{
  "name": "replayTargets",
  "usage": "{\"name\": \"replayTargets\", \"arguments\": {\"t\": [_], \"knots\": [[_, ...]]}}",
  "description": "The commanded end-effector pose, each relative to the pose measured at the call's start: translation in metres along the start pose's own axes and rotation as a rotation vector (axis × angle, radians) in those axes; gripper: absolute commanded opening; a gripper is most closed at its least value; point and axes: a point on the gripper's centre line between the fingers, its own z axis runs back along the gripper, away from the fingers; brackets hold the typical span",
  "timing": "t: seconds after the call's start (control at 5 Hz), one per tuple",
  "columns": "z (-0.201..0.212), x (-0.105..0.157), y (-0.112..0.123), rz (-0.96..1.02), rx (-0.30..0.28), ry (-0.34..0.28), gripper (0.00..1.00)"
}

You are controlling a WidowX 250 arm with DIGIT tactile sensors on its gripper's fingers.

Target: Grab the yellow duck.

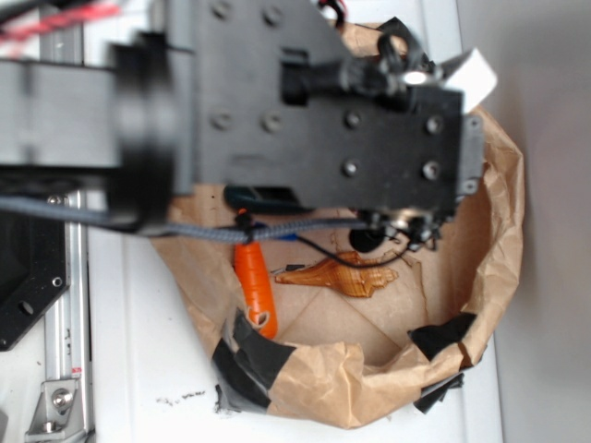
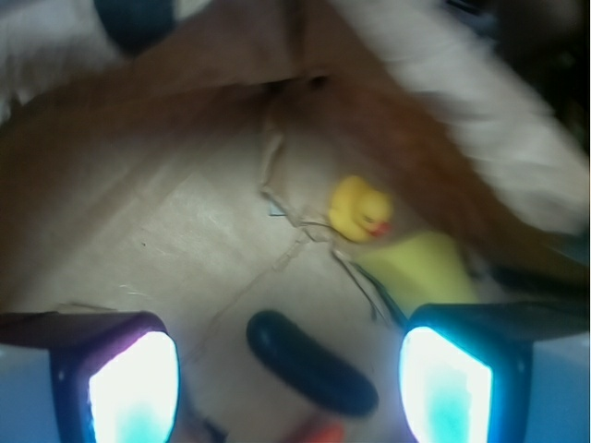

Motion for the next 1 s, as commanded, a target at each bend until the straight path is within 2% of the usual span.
{"name": "replayTargets", "arguments": {"t": [0.0,0.4,0.8], "knots": [[-0.023,0.018,0.026,-0.074,-0.076,-0.047,1.00],[-0.041,0.025,0.032,-0.108,-0.027,-0.037,1.00],[-0.043,0.030,0.046,-0.141,-0.050,-0.081,1.00]]}}
